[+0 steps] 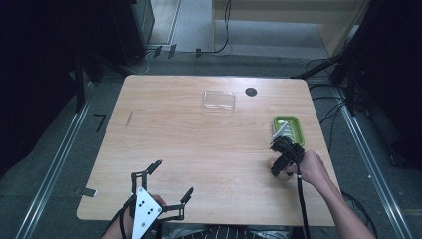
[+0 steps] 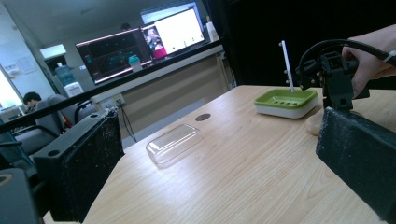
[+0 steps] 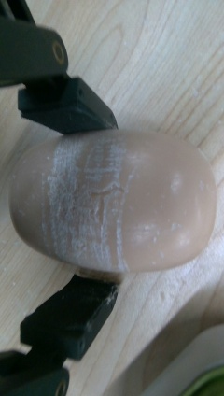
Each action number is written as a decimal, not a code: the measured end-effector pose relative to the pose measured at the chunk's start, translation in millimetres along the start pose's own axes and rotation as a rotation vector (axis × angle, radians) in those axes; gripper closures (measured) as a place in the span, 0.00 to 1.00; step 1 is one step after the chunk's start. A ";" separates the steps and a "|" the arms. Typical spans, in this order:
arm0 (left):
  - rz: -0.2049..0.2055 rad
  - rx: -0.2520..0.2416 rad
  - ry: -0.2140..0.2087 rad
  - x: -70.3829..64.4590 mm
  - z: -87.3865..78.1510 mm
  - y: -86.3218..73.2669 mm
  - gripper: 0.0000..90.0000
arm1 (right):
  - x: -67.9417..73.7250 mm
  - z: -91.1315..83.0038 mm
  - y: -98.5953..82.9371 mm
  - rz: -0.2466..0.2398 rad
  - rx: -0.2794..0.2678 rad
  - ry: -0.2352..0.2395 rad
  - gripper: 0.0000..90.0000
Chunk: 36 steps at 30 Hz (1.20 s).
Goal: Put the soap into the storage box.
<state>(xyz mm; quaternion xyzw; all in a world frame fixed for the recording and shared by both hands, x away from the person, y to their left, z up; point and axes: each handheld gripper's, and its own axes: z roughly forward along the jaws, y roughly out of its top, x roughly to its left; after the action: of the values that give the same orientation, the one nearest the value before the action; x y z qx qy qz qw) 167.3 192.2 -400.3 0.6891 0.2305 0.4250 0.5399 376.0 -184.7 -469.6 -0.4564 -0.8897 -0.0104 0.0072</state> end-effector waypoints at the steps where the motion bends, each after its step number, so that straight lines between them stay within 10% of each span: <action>1: 0.000 0.000 0.000 0.0 0.0 0.0 0.01 | 0.0 0.0 0.0 0.000 0.000 0.000 0.27; 36: 0.001 0.001 -0.001 -0.4 0.6 0.0 0.01 | -2.4 -1.8 0.2 -0.031 0.018 -0.008 0.37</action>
<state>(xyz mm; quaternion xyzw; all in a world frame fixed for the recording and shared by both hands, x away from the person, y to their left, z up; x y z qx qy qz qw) 167.6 191.6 -400.5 0.6896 0.2300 0.4248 0.5396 377.6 -186.5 -467.8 -0.4426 -0.8967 -0.0006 0.0079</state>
